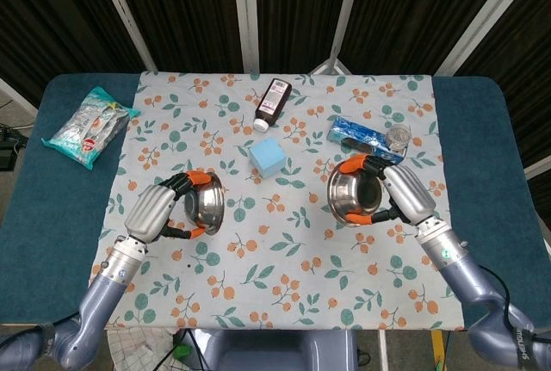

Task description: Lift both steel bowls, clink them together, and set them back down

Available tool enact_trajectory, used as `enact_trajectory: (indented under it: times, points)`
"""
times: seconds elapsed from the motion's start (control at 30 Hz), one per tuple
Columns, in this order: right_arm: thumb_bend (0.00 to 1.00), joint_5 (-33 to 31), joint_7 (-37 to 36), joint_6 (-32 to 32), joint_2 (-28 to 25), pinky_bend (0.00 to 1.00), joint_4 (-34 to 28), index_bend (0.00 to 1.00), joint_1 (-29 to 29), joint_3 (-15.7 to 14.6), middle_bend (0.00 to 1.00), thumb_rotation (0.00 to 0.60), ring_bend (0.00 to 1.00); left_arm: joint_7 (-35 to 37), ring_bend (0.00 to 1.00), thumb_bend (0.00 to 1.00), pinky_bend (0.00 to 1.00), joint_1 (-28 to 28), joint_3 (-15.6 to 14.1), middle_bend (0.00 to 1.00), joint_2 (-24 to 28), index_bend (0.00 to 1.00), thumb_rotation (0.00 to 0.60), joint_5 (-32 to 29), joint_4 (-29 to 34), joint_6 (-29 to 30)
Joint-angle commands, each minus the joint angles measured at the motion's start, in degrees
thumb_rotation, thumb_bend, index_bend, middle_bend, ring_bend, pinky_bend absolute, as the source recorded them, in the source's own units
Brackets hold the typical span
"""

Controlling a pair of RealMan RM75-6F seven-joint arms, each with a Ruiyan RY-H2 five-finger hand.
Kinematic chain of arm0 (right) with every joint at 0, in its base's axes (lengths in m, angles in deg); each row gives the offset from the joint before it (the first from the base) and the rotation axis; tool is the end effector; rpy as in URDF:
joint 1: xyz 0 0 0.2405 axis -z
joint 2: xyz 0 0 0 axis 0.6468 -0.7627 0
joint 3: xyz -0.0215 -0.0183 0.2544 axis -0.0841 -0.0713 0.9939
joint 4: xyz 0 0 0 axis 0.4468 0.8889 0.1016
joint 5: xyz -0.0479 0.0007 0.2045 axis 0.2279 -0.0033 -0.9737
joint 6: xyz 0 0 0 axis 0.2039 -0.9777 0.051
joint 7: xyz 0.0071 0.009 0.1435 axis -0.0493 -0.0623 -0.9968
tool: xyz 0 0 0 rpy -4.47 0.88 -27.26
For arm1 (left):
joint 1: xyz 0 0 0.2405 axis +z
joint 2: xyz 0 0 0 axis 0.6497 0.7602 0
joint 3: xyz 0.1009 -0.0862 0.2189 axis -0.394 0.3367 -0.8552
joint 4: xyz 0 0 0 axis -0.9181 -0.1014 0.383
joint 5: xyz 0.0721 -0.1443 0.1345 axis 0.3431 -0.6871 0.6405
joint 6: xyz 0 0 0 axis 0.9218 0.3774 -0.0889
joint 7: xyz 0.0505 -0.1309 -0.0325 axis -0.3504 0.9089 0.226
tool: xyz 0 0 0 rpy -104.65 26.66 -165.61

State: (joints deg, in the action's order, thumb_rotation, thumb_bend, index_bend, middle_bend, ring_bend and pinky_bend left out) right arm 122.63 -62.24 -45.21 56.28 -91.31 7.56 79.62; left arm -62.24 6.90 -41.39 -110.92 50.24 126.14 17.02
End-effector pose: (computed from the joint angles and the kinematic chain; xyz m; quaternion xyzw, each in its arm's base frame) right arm -0.1587 -0.3192 0.1257 0.6345 -0.4707 0.5350 0.2994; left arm -0.1447 0.2856 0.0417 -0.6501 -0.4495 -0.4963 0.3593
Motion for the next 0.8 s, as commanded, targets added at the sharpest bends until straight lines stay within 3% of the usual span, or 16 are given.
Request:
enact_trajectory:
  times: [0.03,0.13,0.37,0.6,0.8]
  points:
    - [0.16,4.63,12.87,-0.58,-1.60,0.50,-0.43,0.56,0.56,-3.75,0.37,0.600,0.48,-13.95,0.22,0.04,0.37,-3.38,0.38,0.26,8.85,0.35,0.600,-18.56,11.24,-10.16]
    - [0.16,6.50,17.72,-1.20,0.49,0.50,0.12,0.56,0.77,-5.13,0.37,0.600,0.48,-18.90,0.22,0.04,0.38,-6.17,0.90,0.26,10.59,0.35,0.600,-27.06,14.46,-11.87]
    - [0.16,8.48,27.67,-0.51,5.56,0.50,4.01,0.56,0.85,-7.83,0.37,0.600,0.48,-29.04,0.22,0.04,0.38,-11.41,0.67,0.26,10.08,0.34,0.600,-39.27,17.41,-9.20]
    - [0.16,6.20,31.24,4.45,9.01,0.50,6.20,0.56,-0.47,-9.30,0.37,0.600,0.48,-30.43,0.22,0.04,0.38,-14.36,1.41,0.22,6.94,0.32,0.600,-45.89,15.48,-9.48]
    - [0.16,3.20,31.24,6.90,11.89,0.49,8.32,0.56,-1.59,-8.62,0.37,0.600,0.48,-31.08,0.19,0.04,0.37,-15.92,1.46,0.19,3.08,0.29,0.600,-46.22,11.61,-8.57]
